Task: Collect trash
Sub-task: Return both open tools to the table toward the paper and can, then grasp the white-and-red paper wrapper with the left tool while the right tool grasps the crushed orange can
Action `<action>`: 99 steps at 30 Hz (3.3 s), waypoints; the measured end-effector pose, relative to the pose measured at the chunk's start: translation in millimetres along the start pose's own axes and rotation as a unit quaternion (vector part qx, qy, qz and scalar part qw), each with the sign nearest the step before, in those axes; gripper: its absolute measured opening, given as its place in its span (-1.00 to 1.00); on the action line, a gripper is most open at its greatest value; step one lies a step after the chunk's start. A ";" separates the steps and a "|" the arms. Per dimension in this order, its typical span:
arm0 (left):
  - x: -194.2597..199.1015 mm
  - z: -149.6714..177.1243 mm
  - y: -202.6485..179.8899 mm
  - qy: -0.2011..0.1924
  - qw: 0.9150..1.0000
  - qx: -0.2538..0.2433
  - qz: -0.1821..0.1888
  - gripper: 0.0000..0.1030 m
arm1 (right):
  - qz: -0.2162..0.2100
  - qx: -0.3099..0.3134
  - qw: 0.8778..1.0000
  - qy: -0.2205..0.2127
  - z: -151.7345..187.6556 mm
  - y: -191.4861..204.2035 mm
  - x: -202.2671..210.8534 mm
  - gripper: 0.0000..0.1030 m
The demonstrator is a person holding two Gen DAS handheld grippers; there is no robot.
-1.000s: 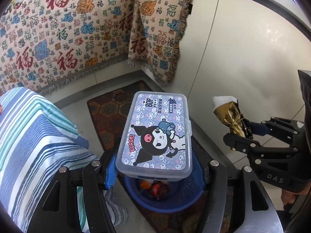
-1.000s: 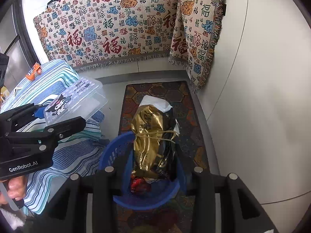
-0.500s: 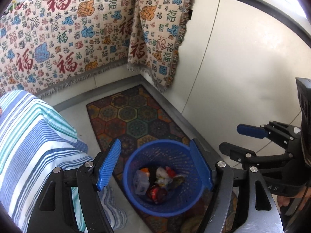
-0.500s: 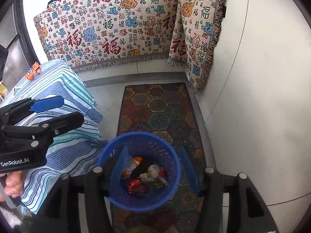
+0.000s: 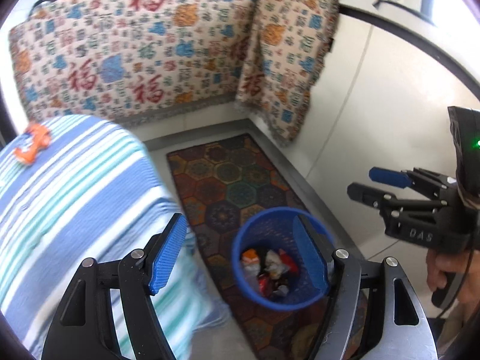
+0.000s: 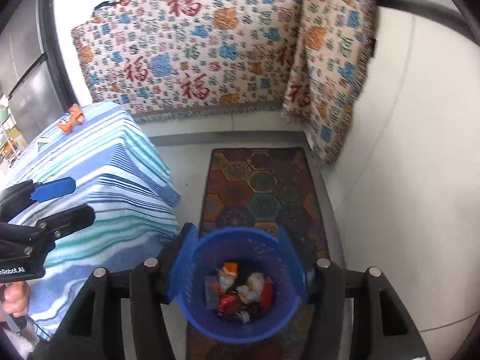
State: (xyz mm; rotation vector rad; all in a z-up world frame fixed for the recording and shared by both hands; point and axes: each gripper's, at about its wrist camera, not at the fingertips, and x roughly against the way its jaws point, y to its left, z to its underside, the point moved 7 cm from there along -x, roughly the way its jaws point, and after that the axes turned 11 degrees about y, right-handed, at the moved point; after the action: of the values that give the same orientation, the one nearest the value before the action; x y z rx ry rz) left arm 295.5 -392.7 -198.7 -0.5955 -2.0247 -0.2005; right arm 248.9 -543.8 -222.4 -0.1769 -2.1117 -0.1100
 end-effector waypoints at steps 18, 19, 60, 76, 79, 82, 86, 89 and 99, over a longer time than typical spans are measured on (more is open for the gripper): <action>57.7 108.3 317.0 0.045 0.951 0.228 -0.203 0.63 | -0.073 0.249 0.965 0.036 -15.7 306.9 -62.6 0.26; 55.3 112.2 325.8 0.052 0.949 0.235 -0.206 0.63 | -0.070 0.257 0.963 0.040 -14.9 314.7 -68.0 0.26; 3.4 3.6 452.3 0.018 0.957 0.207 -0.202 -0.08 | -0.113 0.293 0.949 0.012 -213.1 421.8 -192.1 0.55; 59.4 102.5 391.8 0.033 0.970 0.163 -0.179 -0.88 | -0.127 0.305 0.944 0.013 -43.6 396.7 -118.1 0.53; 75.8 131.5 373.6 0.039 0.972 0.155 -0.171 -0.88 | -0.126 0.285 0.950 0.018 -11.0 386.9 -97.2 0.53; 91.1 159.0 359.0 0.034 0.974 0.152 -0.166 -0.81 | -0.117 0.269 0.956 0.024 4.3 384.5 -87.7 0.55; 98.3 174.0 349.9 0.022 0.977 0.161 -0.140 0.30 | -0.096 0.244 0.965 0.030 12.1 386.6 -81.0 0.59; 93.8 173.1 346.9 0.021 0.975 0.168 -0.145 0.56 | -0.103 0.223 0.969 0.034 10.3 383.2 -82.9 0.64; 72.3 152.1 330.6 0.035 0.978 0.137 -0.156 0.67 | -0.103 0.224 0.969 0.035 2.5 383.5 -90.0 0.86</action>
State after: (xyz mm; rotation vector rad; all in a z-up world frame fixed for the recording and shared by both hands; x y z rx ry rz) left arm 310.4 -25.3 -248.0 -0.0946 -2.0245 -0.1227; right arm 358.5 -172.9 -297.7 0.3120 -2.0224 0.2343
